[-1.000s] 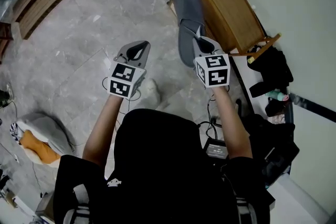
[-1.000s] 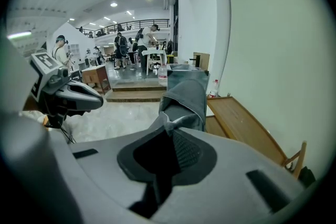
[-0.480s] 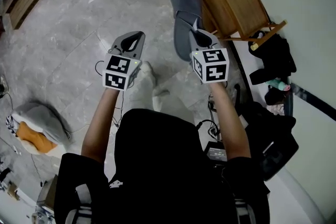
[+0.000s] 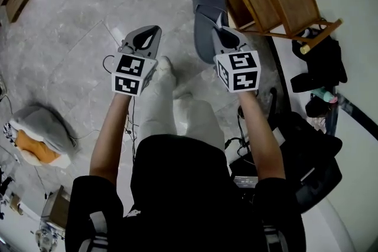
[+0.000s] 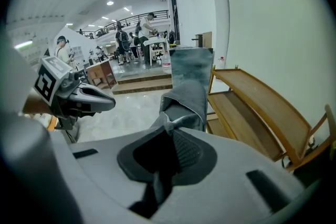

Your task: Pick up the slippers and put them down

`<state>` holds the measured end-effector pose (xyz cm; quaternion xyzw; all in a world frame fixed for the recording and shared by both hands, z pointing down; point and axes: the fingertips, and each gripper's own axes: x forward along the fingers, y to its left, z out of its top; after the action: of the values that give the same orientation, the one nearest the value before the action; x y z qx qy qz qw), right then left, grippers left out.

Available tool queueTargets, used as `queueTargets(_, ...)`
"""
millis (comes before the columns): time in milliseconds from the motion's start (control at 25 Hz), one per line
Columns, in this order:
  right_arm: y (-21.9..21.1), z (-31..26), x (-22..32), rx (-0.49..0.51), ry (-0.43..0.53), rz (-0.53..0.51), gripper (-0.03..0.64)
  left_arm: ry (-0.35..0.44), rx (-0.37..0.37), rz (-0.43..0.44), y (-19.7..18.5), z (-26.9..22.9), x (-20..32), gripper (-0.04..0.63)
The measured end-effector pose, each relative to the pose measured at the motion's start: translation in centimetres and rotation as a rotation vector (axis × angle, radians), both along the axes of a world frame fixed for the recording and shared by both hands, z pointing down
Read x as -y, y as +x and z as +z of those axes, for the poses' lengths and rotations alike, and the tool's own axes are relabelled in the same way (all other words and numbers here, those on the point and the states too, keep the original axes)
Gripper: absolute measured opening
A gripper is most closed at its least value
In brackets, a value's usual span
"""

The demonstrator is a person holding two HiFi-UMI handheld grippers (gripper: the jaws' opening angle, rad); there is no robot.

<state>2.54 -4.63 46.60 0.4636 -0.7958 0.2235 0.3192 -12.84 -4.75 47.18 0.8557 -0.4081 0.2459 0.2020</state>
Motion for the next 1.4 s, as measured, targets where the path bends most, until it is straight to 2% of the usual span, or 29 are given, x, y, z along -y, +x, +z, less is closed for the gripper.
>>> queueTargets(440, 0.4, 12.0, 0.8, 0.030, 0.032, -0.036, 0.017, -0.004, 0.033, 0.008, 1.0, 13.1, 0.8, 0.008)
queueTargets(760, 2.0, 21.7, 0.6, 0.029, 0.034, -0.034, 0.017, 0.024, 0.068, 0.042, 2.0, 21.2, 1.9, 0.008)
queueTargets(1400, -0.1, 38.2, 0.3, 0.045, 0.052, -0.028, 0.017, 0.077, 0.093, 0.006, -1.4, 36.5, 3.6, 0.008)
